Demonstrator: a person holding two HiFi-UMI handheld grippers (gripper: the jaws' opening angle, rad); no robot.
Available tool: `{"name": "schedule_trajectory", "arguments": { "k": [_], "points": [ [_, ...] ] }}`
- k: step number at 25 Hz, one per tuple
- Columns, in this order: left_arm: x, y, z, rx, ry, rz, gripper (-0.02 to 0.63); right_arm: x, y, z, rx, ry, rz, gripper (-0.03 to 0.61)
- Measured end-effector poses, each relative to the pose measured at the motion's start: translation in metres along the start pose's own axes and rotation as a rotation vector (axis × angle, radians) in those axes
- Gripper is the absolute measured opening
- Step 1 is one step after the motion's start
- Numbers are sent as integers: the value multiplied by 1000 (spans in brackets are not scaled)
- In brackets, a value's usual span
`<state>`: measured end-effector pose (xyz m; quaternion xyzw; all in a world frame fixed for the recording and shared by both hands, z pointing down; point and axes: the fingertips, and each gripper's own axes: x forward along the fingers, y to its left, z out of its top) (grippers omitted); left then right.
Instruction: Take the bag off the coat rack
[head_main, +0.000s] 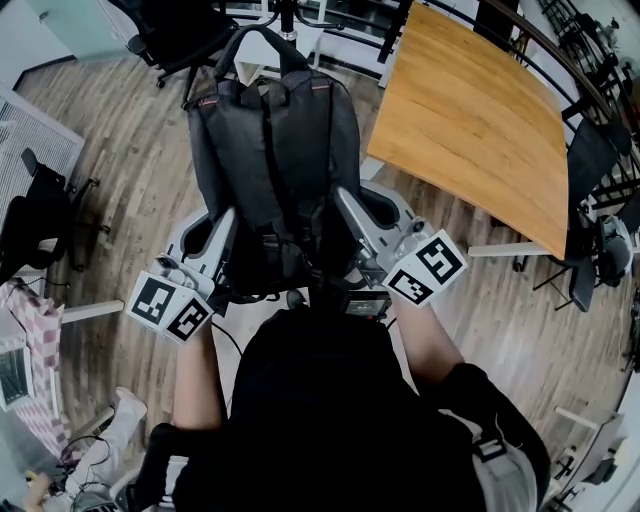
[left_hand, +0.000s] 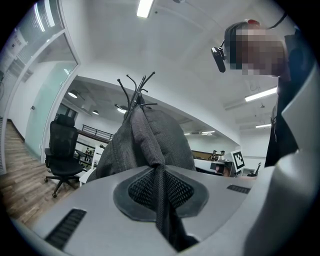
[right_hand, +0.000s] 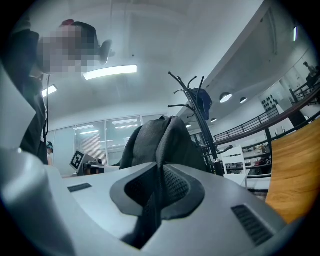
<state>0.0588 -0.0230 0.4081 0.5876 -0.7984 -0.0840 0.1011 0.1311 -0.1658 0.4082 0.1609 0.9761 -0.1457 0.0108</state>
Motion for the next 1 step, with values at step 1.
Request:
{"name": "schedule_trajectory", "arguments": {
  "k": [1],
  "points": [
    [0, 0, 0, -1, 0, -1, 40, 0, 0, 0, 0, 0, -2, 44]
  ]
}}
